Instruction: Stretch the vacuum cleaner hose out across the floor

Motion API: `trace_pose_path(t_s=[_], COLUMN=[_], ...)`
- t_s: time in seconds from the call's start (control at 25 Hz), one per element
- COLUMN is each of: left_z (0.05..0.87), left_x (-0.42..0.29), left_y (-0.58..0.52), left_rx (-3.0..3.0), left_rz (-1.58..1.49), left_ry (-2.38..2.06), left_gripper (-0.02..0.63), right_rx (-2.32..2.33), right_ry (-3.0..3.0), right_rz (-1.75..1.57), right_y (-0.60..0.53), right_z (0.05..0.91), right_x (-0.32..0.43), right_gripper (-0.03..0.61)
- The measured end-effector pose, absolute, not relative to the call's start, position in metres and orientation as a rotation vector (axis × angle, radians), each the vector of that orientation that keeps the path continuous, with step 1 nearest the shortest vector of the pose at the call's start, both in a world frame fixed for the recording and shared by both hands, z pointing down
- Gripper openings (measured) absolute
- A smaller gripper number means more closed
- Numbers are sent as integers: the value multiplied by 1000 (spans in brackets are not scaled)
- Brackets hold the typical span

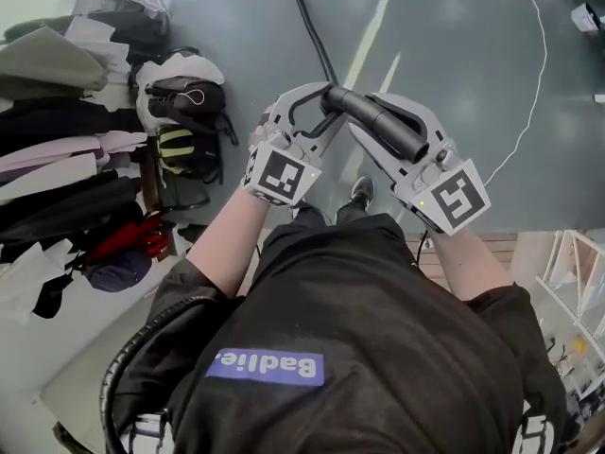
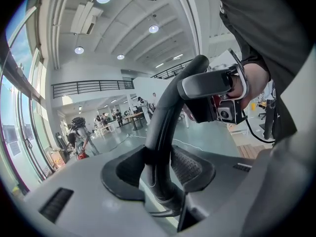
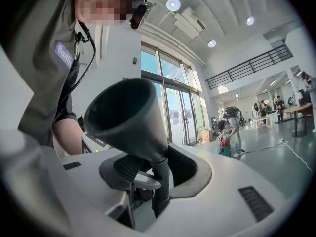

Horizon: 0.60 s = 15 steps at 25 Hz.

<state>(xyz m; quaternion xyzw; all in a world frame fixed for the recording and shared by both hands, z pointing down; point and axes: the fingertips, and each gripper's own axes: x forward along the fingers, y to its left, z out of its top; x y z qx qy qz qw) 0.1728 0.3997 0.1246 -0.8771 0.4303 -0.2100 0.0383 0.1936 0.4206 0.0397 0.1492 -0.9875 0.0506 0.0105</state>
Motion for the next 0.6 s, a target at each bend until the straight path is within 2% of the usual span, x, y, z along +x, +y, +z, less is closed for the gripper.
trace_pose_path(t_s=[0.32, 0.6], left_z=[152, 169], left_x=[196, 166], left_y=[408, 462], left_rx=[-2737, -2737], left_rz=[-658, -581], left_ry=[1260, 1247], left_gripper=[156, 161], right_rx=[532, 566], right_ry=[-3064, -3009], right_rz=[222, 190], right_y=[429, 488], right_z=[66, 92], right_x=[214, 184], right_gripper=[155, 155])
